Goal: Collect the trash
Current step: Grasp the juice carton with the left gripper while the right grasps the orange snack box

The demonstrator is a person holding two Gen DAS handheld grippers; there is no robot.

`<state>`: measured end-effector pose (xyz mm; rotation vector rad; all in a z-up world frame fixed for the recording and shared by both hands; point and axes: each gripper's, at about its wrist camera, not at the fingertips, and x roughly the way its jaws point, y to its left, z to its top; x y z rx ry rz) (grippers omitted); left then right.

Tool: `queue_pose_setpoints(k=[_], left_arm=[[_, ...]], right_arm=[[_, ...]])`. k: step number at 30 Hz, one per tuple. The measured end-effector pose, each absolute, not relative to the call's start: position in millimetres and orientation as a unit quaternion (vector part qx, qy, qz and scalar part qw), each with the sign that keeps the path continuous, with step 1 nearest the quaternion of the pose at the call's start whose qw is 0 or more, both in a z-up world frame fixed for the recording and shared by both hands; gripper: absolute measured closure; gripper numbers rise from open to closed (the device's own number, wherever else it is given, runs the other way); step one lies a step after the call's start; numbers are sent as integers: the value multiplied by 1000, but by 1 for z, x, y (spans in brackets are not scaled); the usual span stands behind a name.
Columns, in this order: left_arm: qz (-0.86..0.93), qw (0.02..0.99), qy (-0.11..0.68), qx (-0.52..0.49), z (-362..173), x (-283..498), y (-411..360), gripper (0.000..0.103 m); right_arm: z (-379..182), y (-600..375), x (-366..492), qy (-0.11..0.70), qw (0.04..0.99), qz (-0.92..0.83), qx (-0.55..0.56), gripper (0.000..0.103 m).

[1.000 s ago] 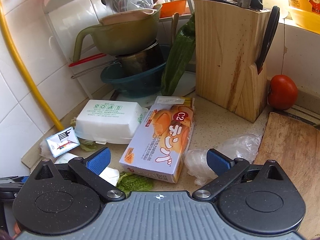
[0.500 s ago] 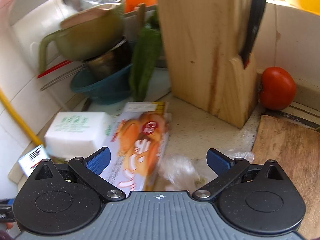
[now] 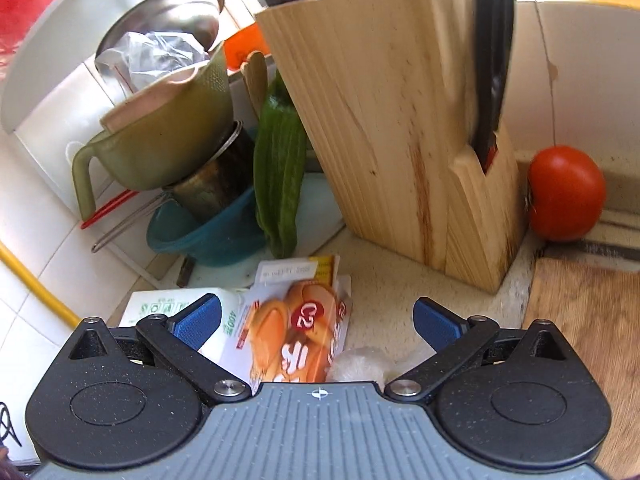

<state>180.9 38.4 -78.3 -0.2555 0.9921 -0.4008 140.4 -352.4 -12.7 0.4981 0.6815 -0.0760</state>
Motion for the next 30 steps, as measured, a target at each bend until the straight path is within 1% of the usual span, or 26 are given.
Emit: queue_pose_setpoints(k=[3, 8, 11, 17, 21, 24, 26, 30], left_arm=[[-194, 848, 477, -125, -80, 184, 41, 3], [-203, 844, 479, -130, -79, 181, 51, 3], [-203, 844, 476, -141, -78, 181, 56, 3], [-203, 861, 441, -152, -58, 186, 67, 4], [-209, 841, 446, -225, -60, 203, 82, 3], [-202, 797, 469, -323, -79, 220, 94, 3], [-193, 772, 471, -381, -91, 227, 101, 3], [-161, 772, 447, -421, -102, 233, 105, 5]], right_arm=[[-5, -347, 141, 316, 917, -22, 242, 0], [0, -328, 134, 322, 918, 29, 231, 0], [-4, -325, 133, 332, 909, 51, 247, 0], [-10, -319, 135, 348, 905, 46, 242, 0], [-10, -325, 132, 342, 905, 36, 250, 0], [-10, -328, 130, 340, 906, 32, 250, 0], [-12, -328, 130, 343, 905, 30, 249, 0], [-14, -326, 134, 347, 903, 34, 250, 0]])
